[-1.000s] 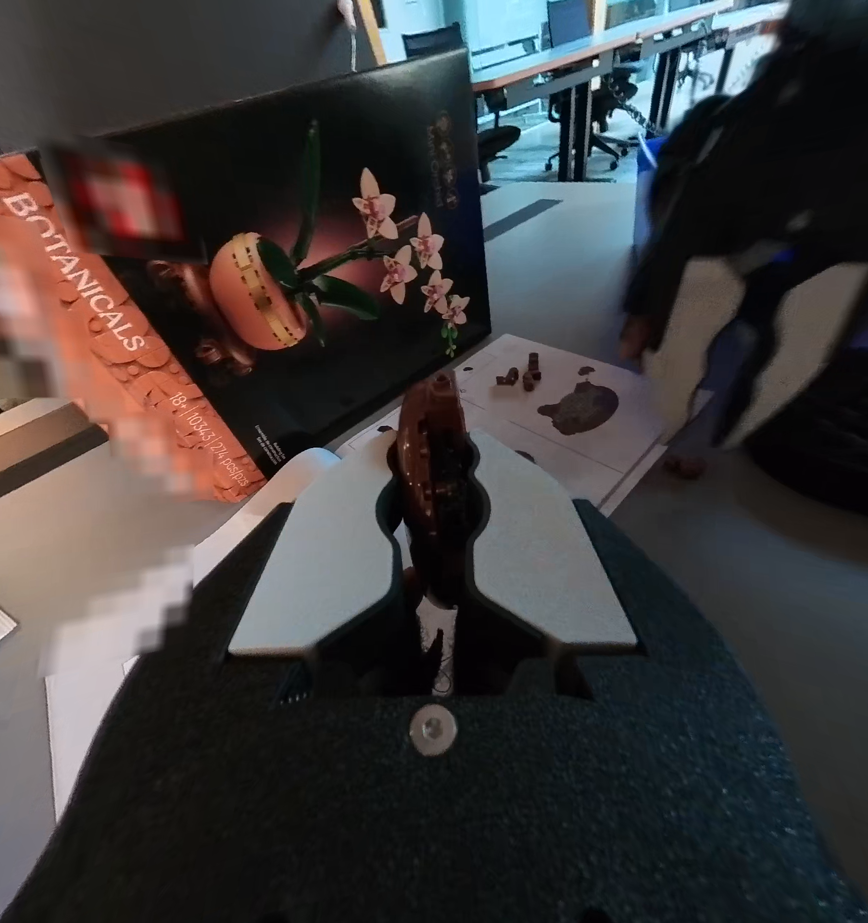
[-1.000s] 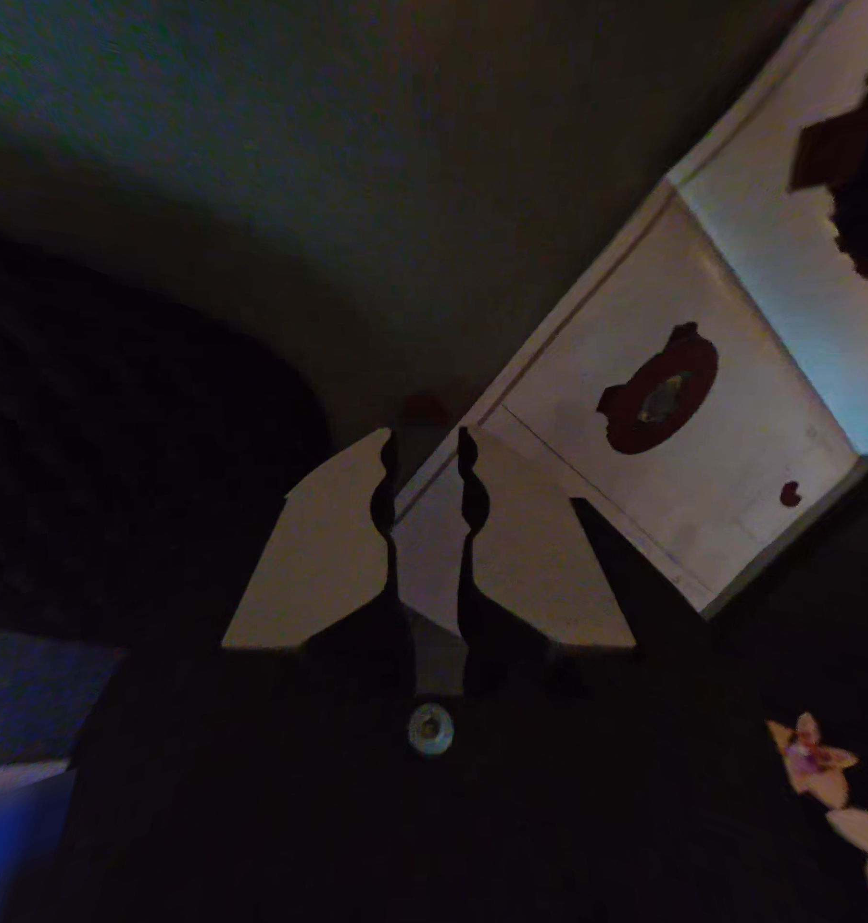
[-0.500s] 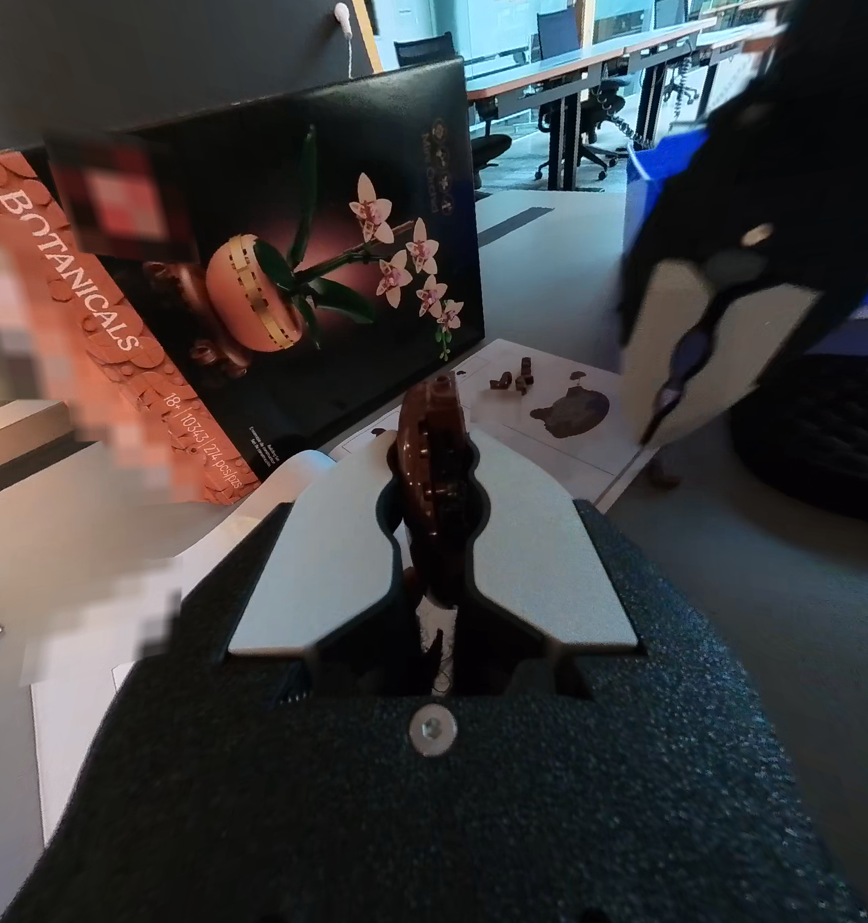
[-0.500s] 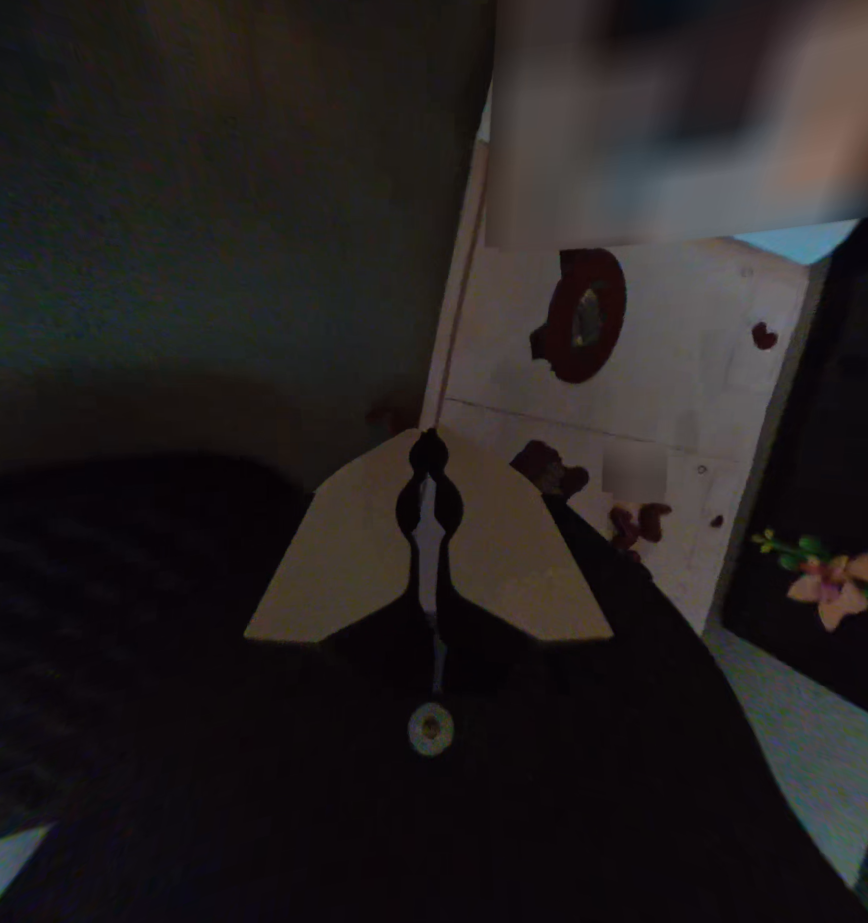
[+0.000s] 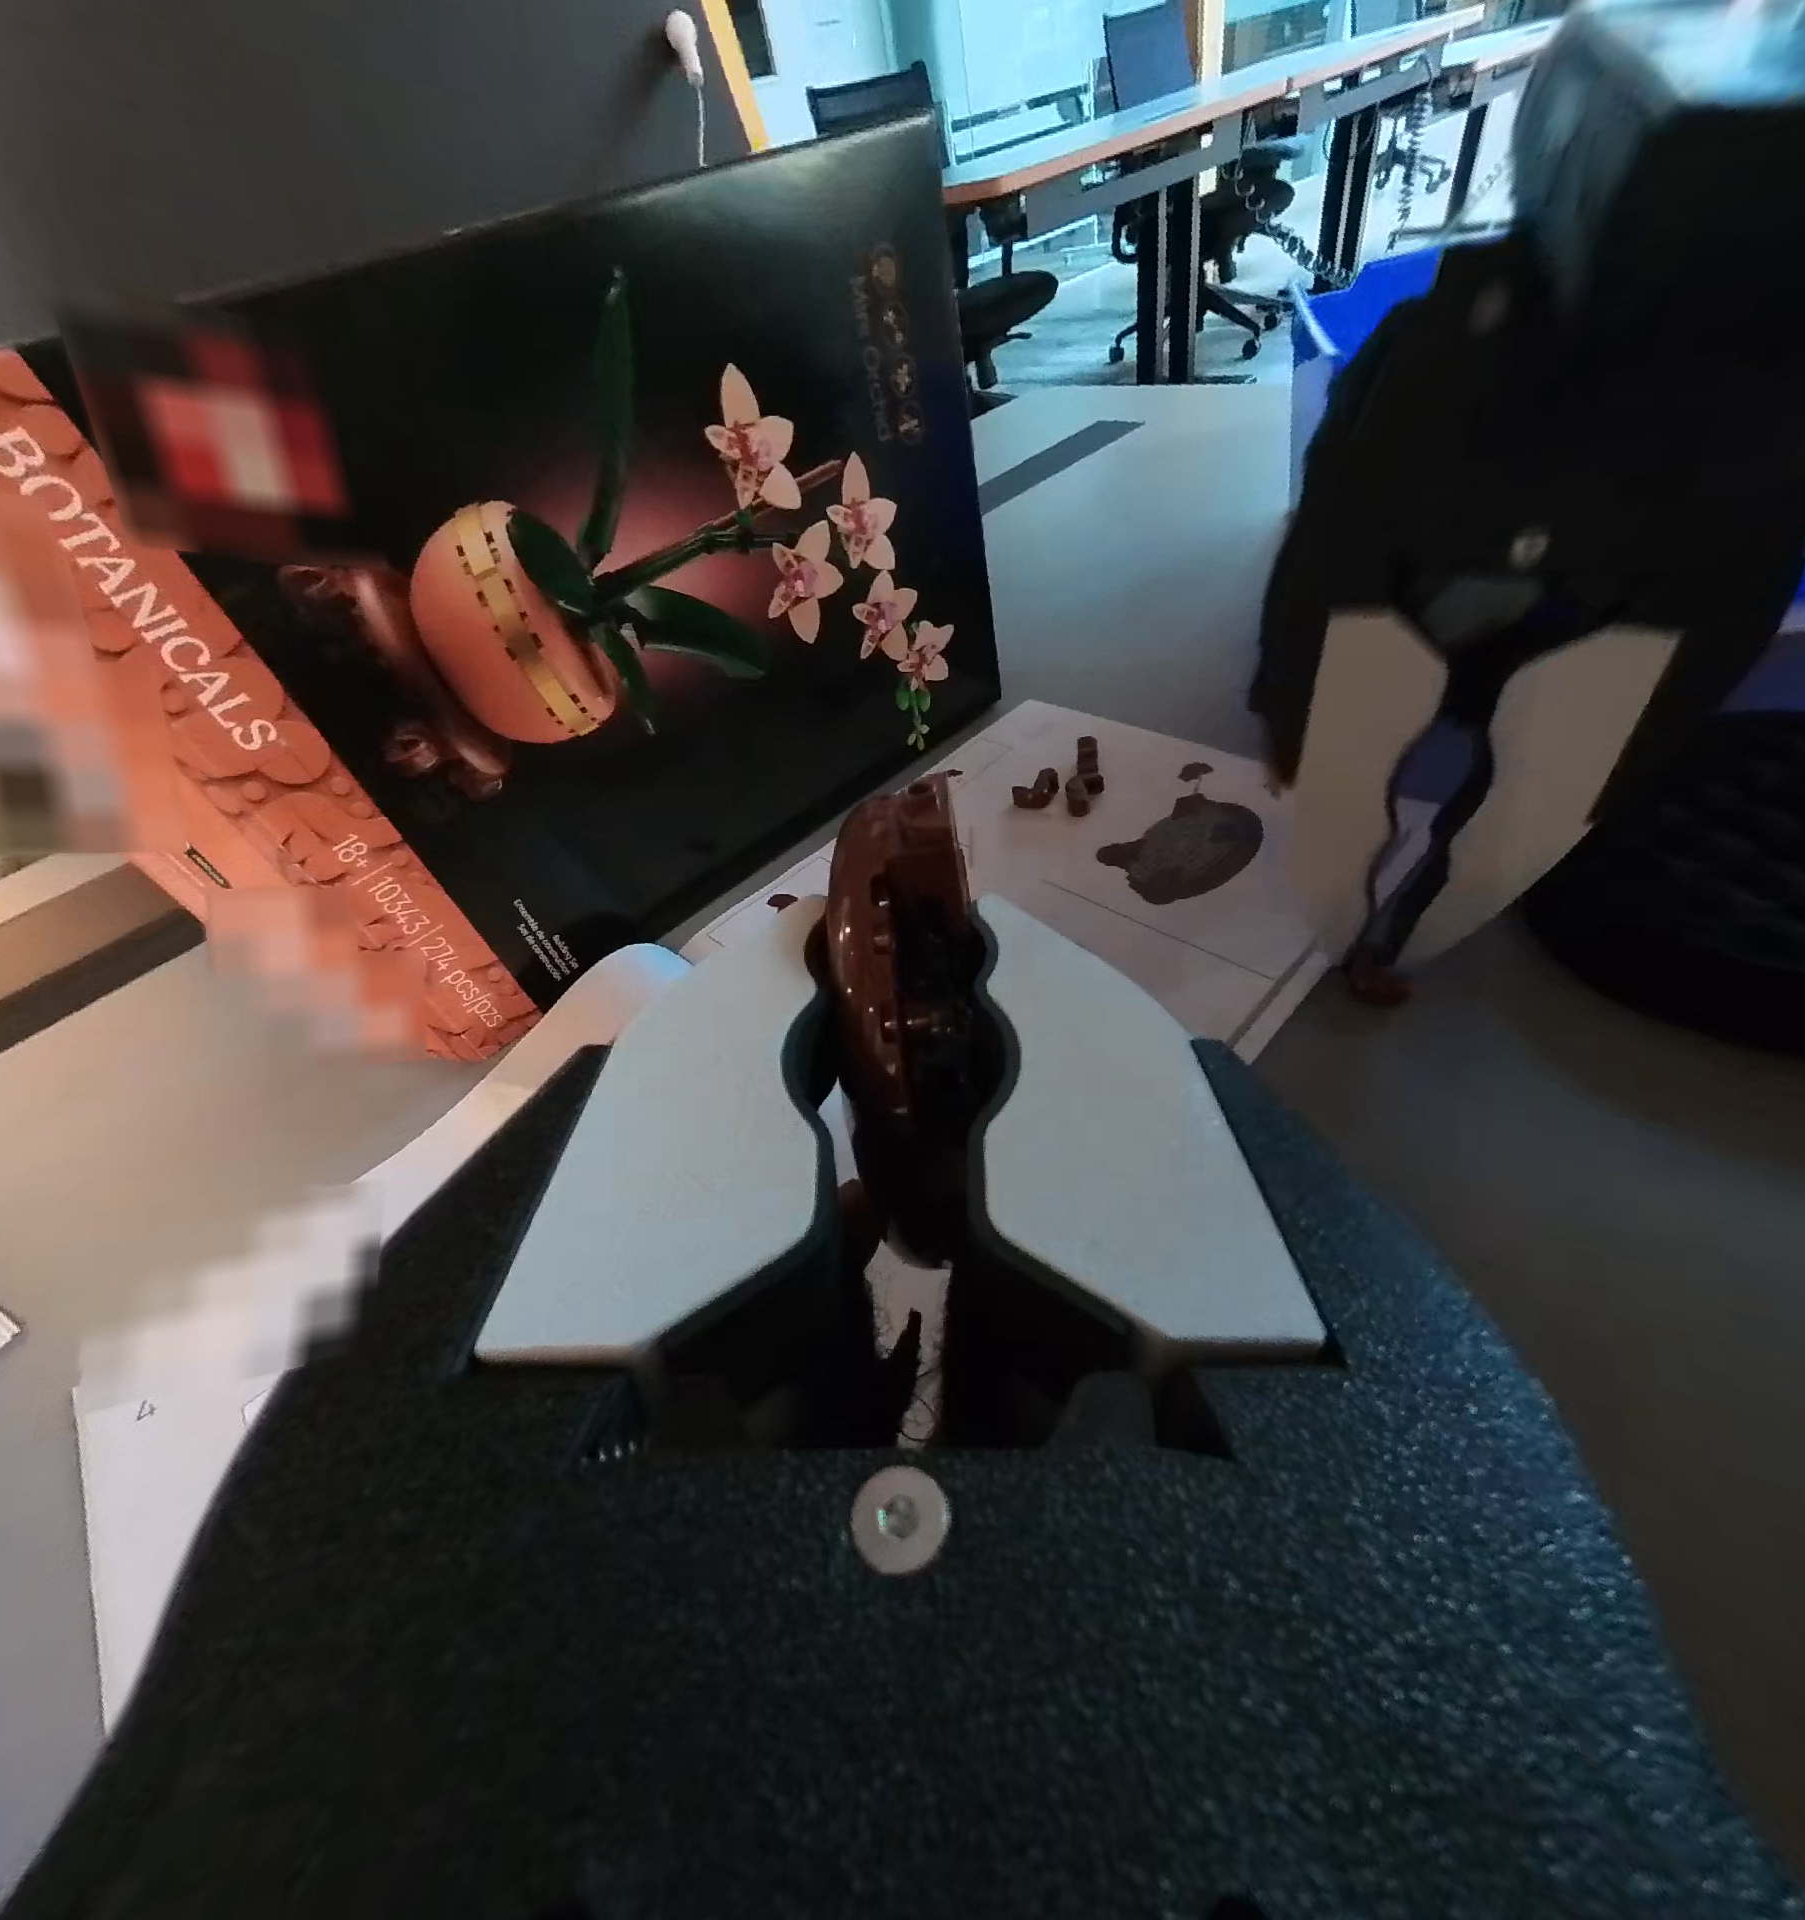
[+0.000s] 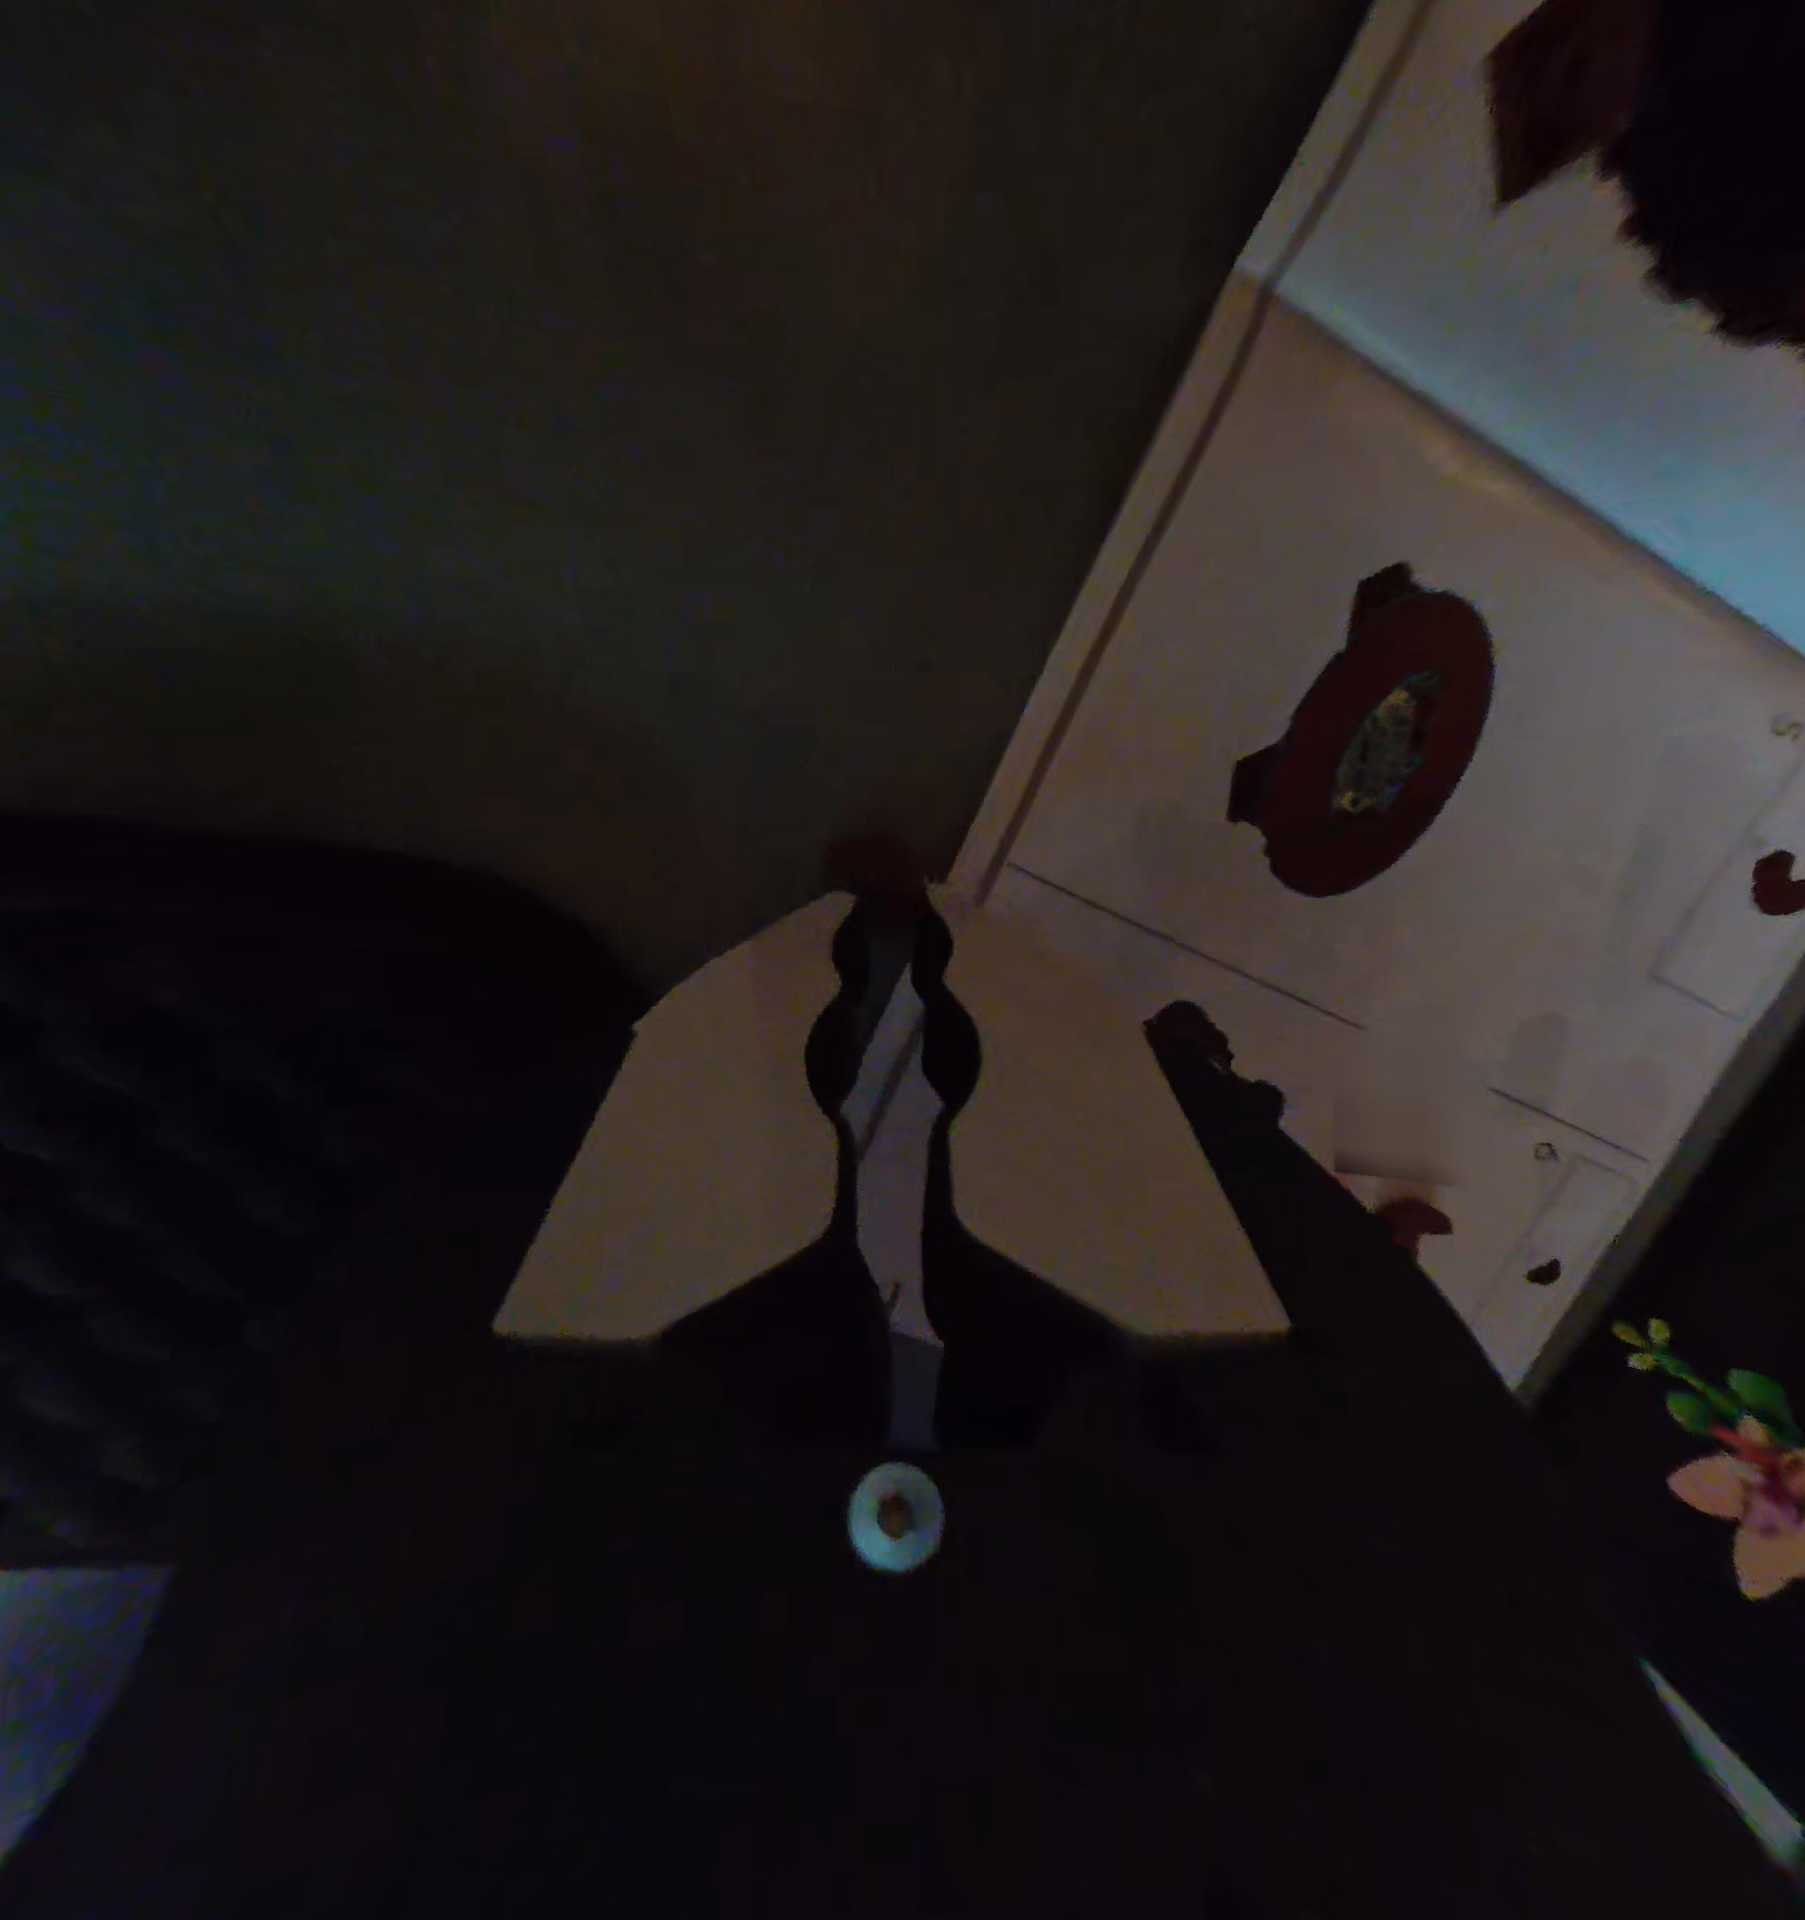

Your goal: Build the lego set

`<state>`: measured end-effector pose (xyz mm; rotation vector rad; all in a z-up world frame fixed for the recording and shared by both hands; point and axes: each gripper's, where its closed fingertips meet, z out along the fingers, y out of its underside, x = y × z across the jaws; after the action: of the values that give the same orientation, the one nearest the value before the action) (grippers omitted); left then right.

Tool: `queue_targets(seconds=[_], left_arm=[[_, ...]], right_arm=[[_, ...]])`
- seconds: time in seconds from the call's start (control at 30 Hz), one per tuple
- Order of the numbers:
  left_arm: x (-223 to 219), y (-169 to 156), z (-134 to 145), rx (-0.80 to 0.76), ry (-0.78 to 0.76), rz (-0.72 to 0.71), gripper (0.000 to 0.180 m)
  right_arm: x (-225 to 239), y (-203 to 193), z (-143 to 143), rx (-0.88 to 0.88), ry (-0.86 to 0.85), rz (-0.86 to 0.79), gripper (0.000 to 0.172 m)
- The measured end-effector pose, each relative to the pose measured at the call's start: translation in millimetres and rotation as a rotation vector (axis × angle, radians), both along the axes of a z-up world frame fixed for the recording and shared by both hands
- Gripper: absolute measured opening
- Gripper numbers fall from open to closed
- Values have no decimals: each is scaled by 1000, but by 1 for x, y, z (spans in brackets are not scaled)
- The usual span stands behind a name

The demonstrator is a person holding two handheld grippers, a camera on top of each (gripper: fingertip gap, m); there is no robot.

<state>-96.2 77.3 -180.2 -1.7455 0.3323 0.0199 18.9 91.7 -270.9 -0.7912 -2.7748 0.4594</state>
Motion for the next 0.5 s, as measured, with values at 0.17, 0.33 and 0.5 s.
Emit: queue_targets(seconds=[0.17,0.33,0.5], left_arm=[[2,0,-1,-2,12,-8,21],[4,0,-2,-7,29,-15,21],[5,0,-3,-8,43,-14,21]], right_arm=[[15,8,26,-83,51,-351,5],[89,22,46,-40,-7,-961,5],[121,6,22,2,-18,-1114,6]])
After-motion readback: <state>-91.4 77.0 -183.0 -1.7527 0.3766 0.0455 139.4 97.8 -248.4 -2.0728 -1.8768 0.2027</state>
